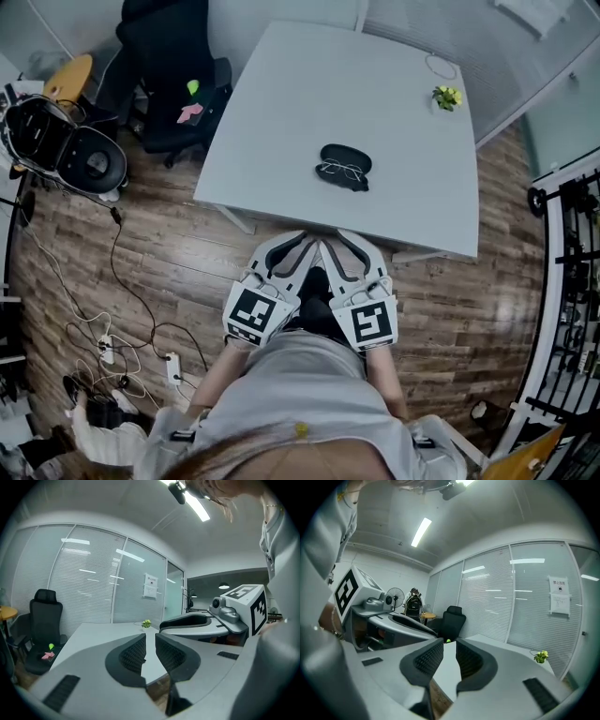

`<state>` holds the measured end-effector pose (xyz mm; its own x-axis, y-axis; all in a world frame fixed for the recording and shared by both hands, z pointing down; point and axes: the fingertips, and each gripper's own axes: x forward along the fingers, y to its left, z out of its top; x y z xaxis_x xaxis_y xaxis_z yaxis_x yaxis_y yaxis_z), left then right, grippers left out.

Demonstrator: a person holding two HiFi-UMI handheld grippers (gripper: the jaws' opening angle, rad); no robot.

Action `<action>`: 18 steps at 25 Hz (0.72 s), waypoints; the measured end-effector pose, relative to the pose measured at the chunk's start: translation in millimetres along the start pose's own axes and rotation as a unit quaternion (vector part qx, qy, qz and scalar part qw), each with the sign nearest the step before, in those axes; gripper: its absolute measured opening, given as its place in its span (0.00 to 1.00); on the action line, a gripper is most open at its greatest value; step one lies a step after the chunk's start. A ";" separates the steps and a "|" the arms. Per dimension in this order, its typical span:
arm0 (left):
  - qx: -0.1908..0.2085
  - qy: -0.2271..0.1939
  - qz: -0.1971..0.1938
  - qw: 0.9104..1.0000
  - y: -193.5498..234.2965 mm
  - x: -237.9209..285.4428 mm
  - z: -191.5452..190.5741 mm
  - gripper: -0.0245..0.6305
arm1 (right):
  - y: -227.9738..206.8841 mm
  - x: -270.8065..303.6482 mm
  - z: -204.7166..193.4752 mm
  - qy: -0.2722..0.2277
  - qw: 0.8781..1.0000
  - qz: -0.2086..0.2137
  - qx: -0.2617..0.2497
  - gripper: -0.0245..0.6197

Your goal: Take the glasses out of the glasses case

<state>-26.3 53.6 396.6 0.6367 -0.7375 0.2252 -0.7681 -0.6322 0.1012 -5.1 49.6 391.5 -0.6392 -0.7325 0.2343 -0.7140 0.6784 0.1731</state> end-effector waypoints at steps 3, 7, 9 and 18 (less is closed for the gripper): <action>0.000 -0.004 0.007 1.000 15.0 17.3 9.6 0.14 | -16.6 16.0 5.2 -0.005 1.000 0.006 -0.005 0.15; 0.003 -0.004 0.011 1.000 30.6 43.7 22.2 0.14 | -41.7 34.6 8.6 -0.006 1.000 0.010 -0.006 0.15; 0.004 -0.003 0.012 1.000 37.5 58.3 28.3 0.14 | -55.7 42.9 9.0 -0.005 1.000 0.011 -0.007 0.15; 0.011 -0.001 0.008 1.000 53.6 118.7 45.0 0.14 | -114.4 68.7 5.4 -0.012 1.000 0.008 -0.006 0.15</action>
<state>11.2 -78.5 385.2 0.6247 -0.7482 0.2237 -0.7765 -0.6256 0.0761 31.1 -78.7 382.6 -0.6568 -0.7230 0.2142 -0.7007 0.6902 0.1807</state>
